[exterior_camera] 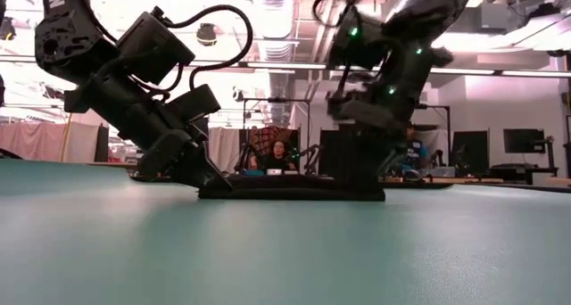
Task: Roll towel
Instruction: Roll the black towel
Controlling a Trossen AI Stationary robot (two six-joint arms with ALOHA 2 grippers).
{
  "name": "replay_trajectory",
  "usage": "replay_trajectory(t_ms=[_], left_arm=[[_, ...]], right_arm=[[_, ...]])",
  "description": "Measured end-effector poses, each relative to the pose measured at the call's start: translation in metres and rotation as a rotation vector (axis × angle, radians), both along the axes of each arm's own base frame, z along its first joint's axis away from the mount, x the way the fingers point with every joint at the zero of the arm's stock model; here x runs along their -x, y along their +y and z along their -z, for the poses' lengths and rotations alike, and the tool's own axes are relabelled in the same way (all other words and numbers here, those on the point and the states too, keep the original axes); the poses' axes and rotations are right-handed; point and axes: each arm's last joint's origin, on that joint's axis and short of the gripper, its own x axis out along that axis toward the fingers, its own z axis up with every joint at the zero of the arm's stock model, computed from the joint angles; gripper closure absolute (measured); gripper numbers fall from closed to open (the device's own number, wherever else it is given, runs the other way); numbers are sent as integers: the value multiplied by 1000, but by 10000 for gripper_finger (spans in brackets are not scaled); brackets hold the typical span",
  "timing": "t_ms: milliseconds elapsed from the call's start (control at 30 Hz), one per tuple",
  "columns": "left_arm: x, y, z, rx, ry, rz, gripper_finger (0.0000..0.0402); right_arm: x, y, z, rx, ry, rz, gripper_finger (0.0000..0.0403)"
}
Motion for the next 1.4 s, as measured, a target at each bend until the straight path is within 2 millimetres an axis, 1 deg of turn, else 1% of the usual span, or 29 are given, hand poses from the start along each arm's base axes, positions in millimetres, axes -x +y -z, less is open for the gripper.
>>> replay_trajectory(t_ms=[133,200,300,367,467,533,667,767,833,933,1100,1200,1300,1400], left_arm=[[1,0,1,12,18,9,401],[1,0,2,21,25,18,401],[2,0,2,30,33,28,401],[2,0,2,33,36,32,401],[2,-1,2,36,37,36,401],[2,-1,2,38,37,39,401],[2,0,2,39,39,41,401],[2,0,3,41,40,42,401],[2,0,3,38,41,44,401],[2,0,3,35,44,47,401],[2,0,3,40,48,54,401],[3,0,3,45,46,53,401],[4,-2,-3,81,32,65,401],[8,-7,-23,107,-20,102,401]], right_arm=[[8,4,-33,119,-82,-31,346],[14,4,-43,141,-88,-35,342],[21,5,-50,157,-79,-59,331],[22,6,-55,164,-98,-62,321],[26,5,-54,169,-55,-77,305],[24,7,-54,185,-71,-108,297],[15,15,-61,251,-166,-226,293],[8,21,-53,291,-162,-296,303],[5,21,-39,324,-141,-323,314],[0,14,-18,333,-105,-312,330],[-3,2,4,315,-33,-276,337],[-6,3,15,304,0,-274,338],[-7,6,26,301,29,-265,338],[-8,9,34,289,48,-258,338]])
